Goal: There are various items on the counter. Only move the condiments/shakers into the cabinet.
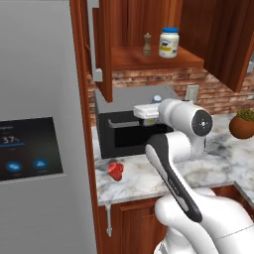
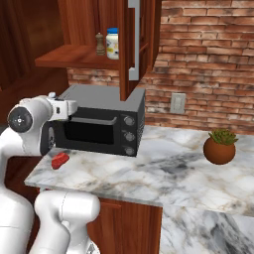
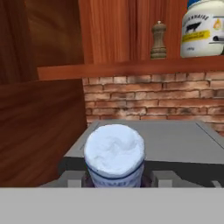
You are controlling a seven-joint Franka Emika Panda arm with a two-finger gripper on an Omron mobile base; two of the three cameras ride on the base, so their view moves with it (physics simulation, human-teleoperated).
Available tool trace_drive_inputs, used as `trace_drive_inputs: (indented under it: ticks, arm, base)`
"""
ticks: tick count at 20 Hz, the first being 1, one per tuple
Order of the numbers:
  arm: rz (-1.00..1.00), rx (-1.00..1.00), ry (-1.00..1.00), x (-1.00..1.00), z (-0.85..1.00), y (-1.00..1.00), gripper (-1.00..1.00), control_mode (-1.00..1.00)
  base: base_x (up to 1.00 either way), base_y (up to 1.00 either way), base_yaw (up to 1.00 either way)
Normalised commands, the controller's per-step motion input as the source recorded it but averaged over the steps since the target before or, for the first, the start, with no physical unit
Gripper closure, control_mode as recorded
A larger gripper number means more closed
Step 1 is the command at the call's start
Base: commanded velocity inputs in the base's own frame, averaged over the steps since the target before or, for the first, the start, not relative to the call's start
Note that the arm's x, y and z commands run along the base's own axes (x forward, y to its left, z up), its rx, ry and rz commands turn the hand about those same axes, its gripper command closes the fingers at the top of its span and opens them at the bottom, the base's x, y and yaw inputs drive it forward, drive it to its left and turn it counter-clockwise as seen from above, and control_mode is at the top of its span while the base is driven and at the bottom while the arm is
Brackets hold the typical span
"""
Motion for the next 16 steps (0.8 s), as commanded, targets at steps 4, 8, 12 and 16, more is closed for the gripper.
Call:
trace_drive_inputs:
  ticks: [4,8,12,16]
  arm:
    - [0.0,0.0,-0.16,0.0,1.0,0.0,1.0,-1.0]
    - [0.0,0.0,-0.02,0.0,1.0,0.0,1.0,-1.0]
    - [0.0,0.0,0.01,0.06,1.0,0.0,1.0,-1.0]
    - [0.01,0.0,0.03,0.22,0.82,0.0,1.0,-1.0]
  base:
    - [0.0,0.0,0.0]
    - [0.0,0.0,0.0]
    - [0.0,0.0,0.0]
    - [0.0,0.0,0.0]
